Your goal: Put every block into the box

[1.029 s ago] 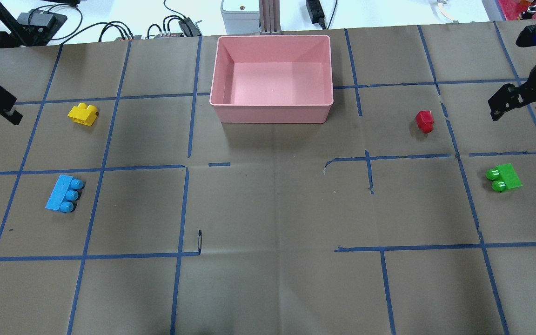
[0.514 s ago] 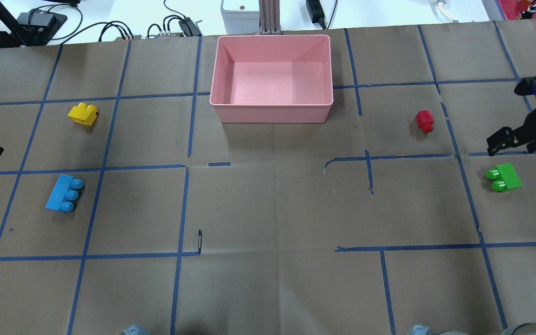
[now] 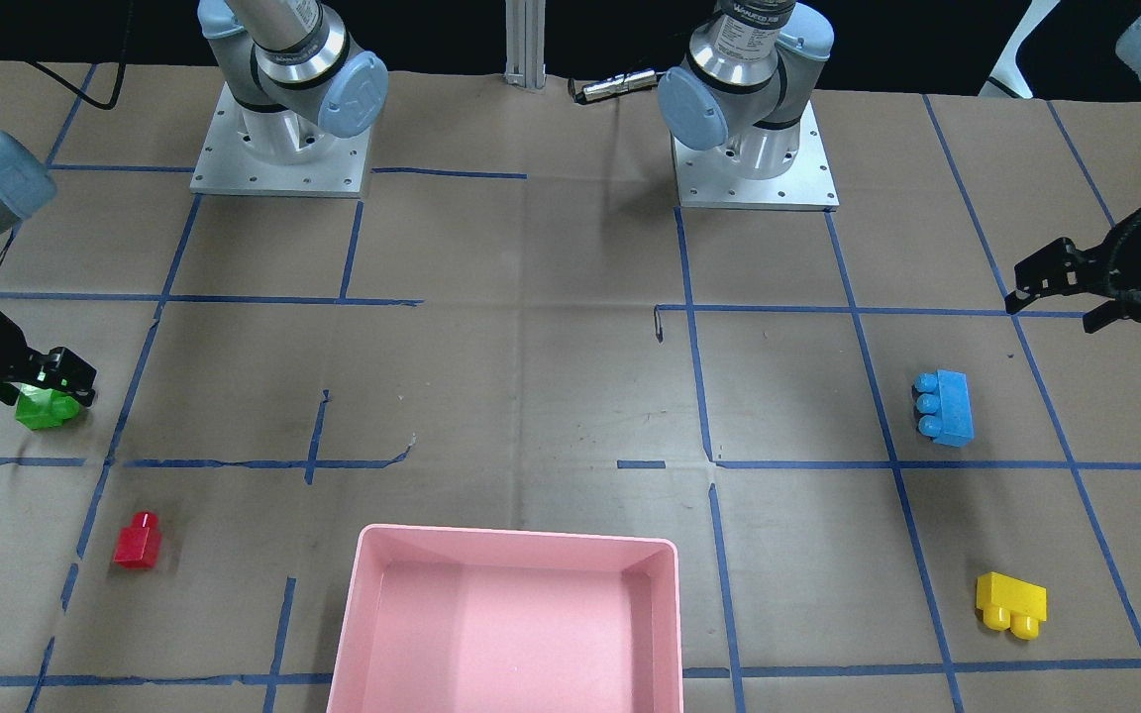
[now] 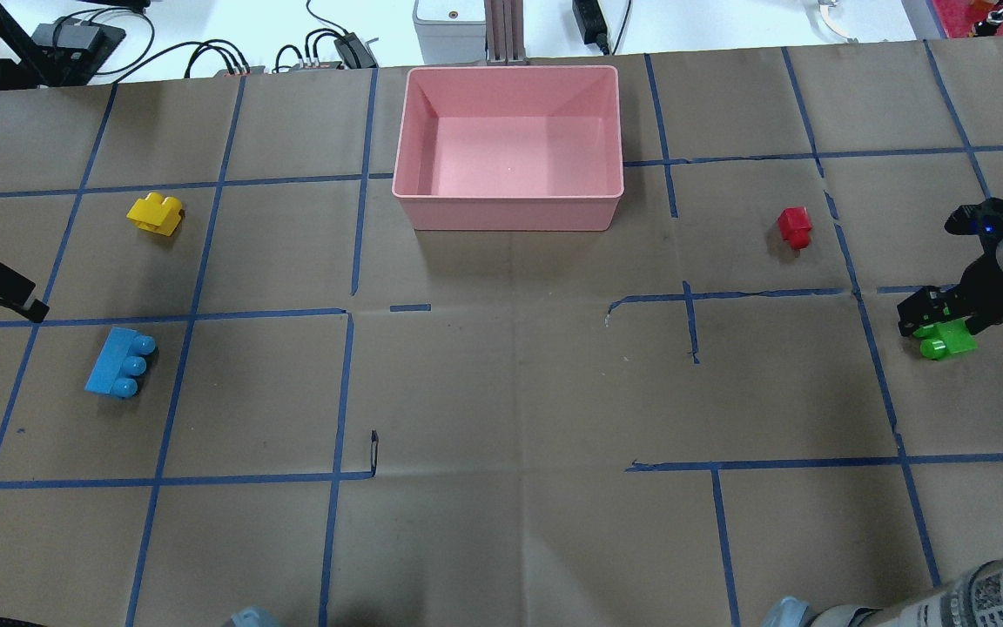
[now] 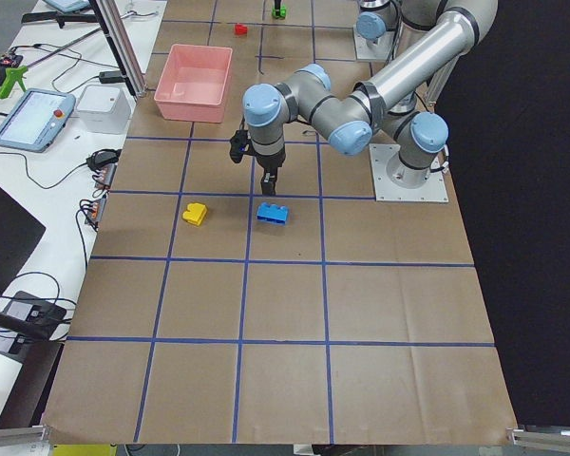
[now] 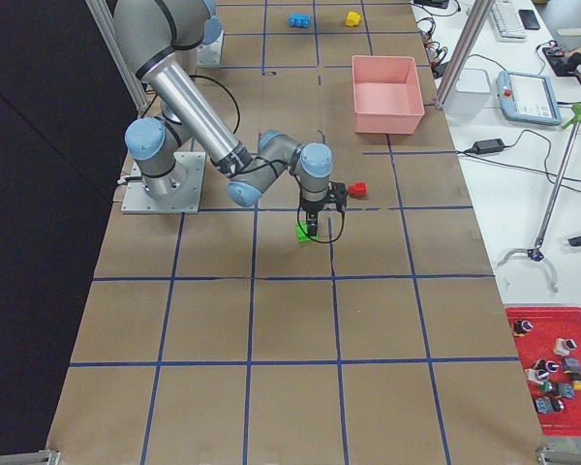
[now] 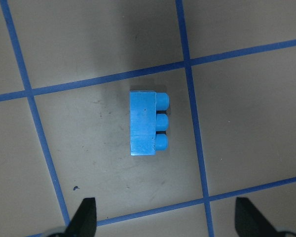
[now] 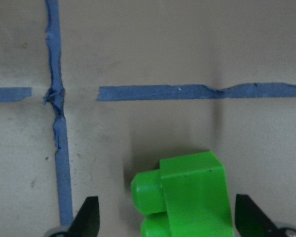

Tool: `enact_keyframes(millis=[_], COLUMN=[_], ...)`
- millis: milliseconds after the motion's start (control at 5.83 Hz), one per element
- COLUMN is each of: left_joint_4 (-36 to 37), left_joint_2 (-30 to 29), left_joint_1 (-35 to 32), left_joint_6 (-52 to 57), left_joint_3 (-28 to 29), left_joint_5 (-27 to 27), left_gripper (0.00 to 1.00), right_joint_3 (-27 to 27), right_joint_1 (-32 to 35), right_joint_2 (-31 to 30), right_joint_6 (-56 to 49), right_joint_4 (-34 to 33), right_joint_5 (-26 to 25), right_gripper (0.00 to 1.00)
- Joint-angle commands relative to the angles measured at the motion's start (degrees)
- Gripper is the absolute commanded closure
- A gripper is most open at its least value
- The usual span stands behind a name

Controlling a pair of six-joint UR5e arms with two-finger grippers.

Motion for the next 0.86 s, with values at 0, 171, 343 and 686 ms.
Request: enact_keyframes(millis=[0,171,343,686], left_joint_4=[12.42,18.15,22.73,26.8], left_joint_2=[-2.39,-6.33,-9.41,-11.81], left_joint_1=[-0.09,-0.61,-2.62,-3.16], left_joint_6=[-0.07,-0.33,-0.59,-0.68], left_joint_3=[-8.61,-9.95,-10.49,-12.42], left_joint_5=[-0.38,-0.38,-0.38,-0.29], left_gripper=[0.02,0.02,0.02,0.02], right_joint_3=[0.09,0.09,0.01,-0.87], right_joint_1=[-0.36,-0.36,-0.36,-0.27], right_joint_2=[0.2,-0.15,-0.24,-1.2], right_joint_6=[-1.76,-1.59,-1.58,-1.67], right_joint_4=[0.3,0.65,0.65,1.09], right_joint_5=[-0.43,-0.86,-0.87,-0.87], right_gripper=[0.09,0.4,0.85,0.99])
